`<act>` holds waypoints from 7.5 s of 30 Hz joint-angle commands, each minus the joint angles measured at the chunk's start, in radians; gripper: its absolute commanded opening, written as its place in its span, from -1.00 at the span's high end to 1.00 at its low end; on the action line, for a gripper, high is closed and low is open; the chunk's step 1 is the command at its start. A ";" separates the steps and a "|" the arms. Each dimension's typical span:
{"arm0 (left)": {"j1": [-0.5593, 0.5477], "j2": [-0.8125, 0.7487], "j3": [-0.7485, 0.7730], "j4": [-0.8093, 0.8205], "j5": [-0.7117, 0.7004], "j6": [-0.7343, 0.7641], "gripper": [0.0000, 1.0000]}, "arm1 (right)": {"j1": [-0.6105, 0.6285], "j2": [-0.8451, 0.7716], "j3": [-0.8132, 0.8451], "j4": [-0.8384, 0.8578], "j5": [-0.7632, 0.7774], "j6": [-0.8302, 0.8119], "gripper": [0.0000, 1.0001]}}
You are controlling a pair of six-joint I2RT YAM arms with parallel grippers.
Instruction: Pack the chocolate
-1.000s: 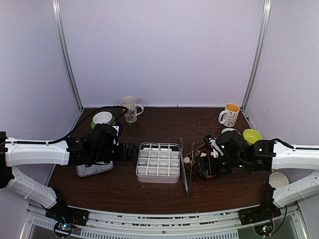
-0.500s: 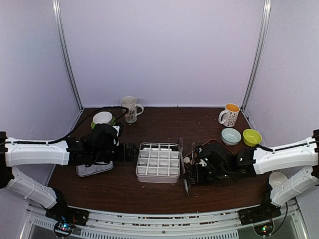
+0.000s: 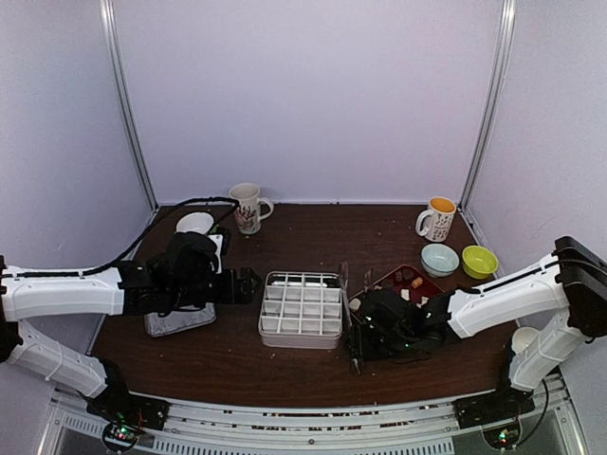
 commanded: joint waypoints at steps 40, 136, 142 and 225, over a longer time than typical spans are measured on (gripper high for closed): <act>0.006 0.008 0.046 0.341 0.415 -0.020 -0.81 | 0.007 -0.391 0.010 0.063 0.053 -0.445 0.50; -0.046 0.210 0.030 0.731 0.289 -0.530 0.28 | 0.150 -0.589 -0.100 0.275 0.370 -0.724 -1.00; -0.047 0.210 0.031 0.729 0.285 -0.530 0.28 | 0.150 -0.576 -0.080 0.240 0.338 -0.737 -1.00; -0.072 0.187 -0.016 0.759 0.200 -0.624 0.11 | 0.249 -0.078 0.207 0.202 0.440 -0.581 0.54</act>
